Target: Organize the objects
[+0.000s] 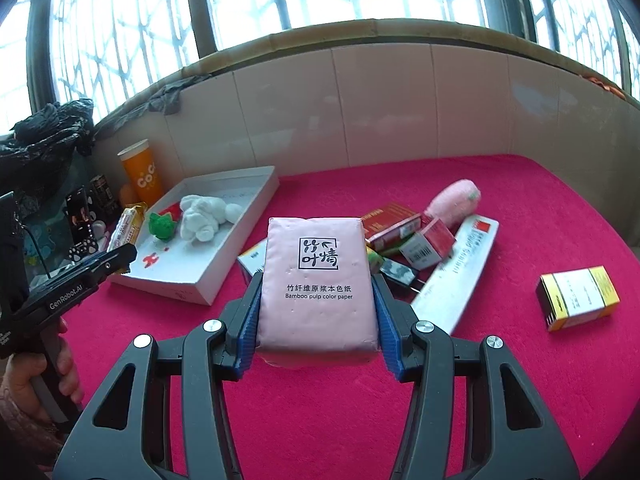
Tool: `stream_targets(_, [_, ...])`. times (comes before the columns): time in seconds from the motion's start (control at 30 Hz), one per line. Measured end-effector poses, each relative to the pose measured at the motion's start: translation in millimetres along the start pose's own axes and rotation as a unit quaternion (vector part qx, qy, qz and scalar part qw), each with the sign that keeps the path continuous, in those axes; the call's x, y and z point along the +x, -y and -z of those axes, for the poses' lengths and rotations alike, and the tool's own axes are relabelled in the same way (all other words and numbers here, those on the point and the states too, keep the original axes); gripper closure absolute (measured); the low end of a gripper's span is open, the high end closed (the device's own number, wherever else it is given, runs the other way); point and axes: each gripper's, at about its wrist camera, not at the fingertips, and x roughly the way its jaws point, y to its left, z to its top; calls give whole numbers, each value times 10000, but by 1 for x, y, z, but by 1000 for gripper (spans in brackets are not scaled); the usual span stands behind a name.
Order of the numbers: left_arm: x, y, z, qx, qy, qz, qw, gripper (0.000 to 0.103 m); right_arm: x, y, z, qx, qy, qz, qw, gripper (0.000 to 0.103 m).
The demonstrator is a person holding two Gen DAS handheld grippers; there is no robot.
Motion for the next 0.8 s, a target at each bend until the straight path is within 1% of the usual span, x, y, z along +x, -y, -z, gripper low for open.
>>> stream_targets(0.17, [-3, -7, -2, -55, 51, -60, 10000, 73, 4, -13, -13, -141, 78, -131, 9998, 53])
stream_targets(0.37, [-9, -19, -5, -138, 146, -179, 9996, 73, 10, -32, -36, -331, 262, -295, 9987, 52])
stream_targets(0.47, [-11, -27, -6, -218, 180, -225, 9993, 73, 15, -44, -43, -491, 355, -284, 9978, 53])
stream_targets(0.53, [-12, -31, -7, -260, 194, -249, 9992, 73, 20, -53, -43, -610, 345, -301, 9971, 53])
stream_targets(0.67, [-13, -38, -5, -331, 192, -287, 9989, 73, 31, -67, -42, -678, 230, -412, 9966, 53])
stream_targets(0.8, [-11, -40, -4, -373, 173, -284, 9988, 73, 36, -76, -44, -731, 209, -468, 9960, 52])
